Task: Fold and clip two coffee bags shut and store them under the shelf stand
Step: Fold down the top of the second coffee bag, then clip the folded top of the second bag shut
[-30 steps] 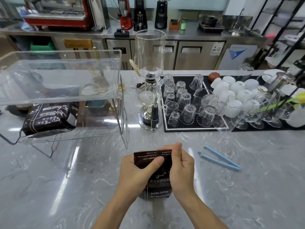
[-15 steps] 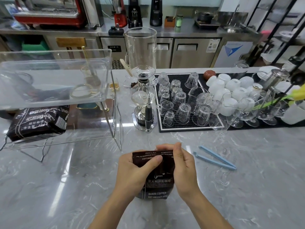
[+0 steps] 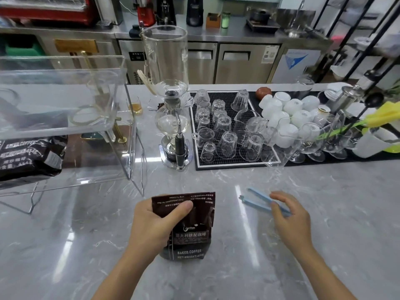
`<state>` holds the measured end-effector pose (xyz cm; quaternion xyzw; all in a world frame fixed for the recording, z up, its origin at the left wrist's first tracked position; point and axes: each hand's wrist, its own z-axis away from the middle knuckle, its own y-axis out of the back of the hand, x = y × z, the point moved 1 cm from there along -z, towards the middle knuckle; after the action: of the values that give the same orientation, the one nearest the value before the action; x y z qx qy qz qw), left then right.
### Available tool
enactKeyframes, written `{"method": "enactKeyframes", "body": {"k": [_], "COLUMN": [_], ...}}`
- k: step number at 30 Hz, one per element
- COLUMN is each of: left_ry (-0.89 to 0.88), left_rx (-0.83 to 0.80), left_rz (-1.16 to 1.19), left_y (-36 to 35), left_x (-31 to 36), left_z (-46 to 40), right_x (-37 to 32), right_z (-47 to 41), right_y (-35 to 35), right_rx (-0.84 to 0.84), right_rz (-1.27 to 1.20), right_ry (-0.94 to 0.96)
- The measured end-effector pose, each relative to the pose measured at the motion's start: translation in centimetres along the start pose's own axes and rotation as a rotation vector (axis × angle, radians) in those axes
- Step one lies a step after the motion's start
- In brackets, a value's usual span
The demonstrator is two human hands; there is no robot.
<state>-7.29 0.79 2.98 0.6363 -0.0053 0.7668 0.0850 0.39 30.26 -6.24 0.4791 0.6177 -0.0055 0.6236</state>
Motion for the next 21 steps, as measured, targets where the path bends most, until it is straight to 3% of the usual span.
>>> {"method": "enactKeyframes", "body": {"k": [11, 21], "left_ry": [0.004, 0.002], "left_rx": [0.026, 0.009], "left_rz": [-0.006, 0.015], "left_y": [0.0, 0.2], "left_x": [-0.2, -0.4], "left_z": [0.0, 0.1], "right_x": [4.1, 3.8], "right_z": [0.1, 0.7], "right_y": [0.6, 0.3], "right_rx": [-0.117, -0.036], "right_rz": [0.147, 0.251], "right_ry": [0.048, 0.081]}}
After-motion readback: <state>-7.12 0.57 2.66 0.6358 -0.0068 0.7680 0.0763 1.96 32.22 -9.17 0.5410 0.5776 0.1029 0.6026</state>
